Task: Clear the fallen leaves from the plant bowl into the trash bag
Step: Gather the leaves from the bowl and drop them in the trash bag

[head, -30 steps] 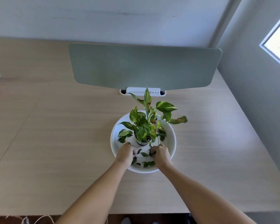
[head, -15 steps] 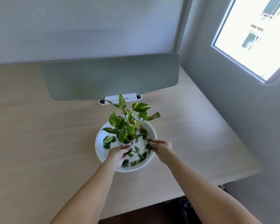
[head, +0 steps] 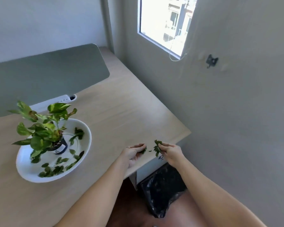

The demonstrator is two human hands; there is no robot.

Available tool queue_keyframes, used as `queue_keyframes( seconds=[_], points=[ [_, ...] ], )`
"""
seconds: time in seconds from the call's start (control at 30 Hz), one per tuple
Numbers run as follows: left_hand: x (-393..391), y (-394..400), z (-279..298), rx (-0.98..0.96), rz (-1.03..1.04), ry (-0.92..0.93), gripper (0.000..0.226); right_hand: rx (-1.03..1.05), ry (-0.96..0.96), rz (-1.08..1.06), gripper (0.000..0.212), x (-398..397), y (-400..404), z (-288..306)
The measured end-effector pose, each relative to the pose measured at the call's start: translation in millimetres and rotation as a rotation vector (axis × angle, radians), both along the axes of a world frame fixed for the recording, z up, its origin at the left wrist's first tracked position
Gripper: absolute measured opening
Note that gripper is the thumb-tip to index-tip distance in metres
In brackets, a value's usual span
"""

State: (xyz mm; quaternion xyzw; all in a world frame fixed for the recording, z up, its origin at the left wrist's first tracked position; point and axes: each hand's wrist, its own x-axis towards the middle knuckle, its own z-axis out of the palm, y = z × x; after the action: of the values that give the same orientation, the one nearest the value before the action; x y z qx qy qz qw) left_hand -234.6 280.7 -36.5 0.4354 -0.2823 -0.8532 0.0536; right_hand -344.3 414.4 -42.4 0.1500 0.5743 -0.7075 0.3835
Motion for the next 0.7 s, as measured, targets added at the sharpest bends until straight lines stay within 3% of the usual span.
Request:
queue_keyframes(
  seconds=[0.1, 0.2, 0.47, 0.53, 0.7],
  points=[
    [-30, 59, -24, 0.008, -0.103, -0.035, 0.026, 0.071, -0.036, -0.086, 0.015, -15, 55, -34],
    [-38, 97, -59, 0.043, -0.16, -0.146, 0.013, 0.159, -0.11, -0.126, 0.014, -14, 89, -70],
    [-43, 130, -175, 0.096, -0.093, -0.47, 0.007, 0.366, -0.279, -0.222, 0.014, -5, 117, -187],
    [-48, 131, -202, 0.117, -0.131, -0.511, 0.023, 0.377, -0.303, -0.232, 0.012, -5, 117, -213],
    [-54, 127, -220, 0.138, -0.221, -0.542, 0.043, 0.415, -0.335, -0.223, 0.033, -9, 121, -225]
  ],
)
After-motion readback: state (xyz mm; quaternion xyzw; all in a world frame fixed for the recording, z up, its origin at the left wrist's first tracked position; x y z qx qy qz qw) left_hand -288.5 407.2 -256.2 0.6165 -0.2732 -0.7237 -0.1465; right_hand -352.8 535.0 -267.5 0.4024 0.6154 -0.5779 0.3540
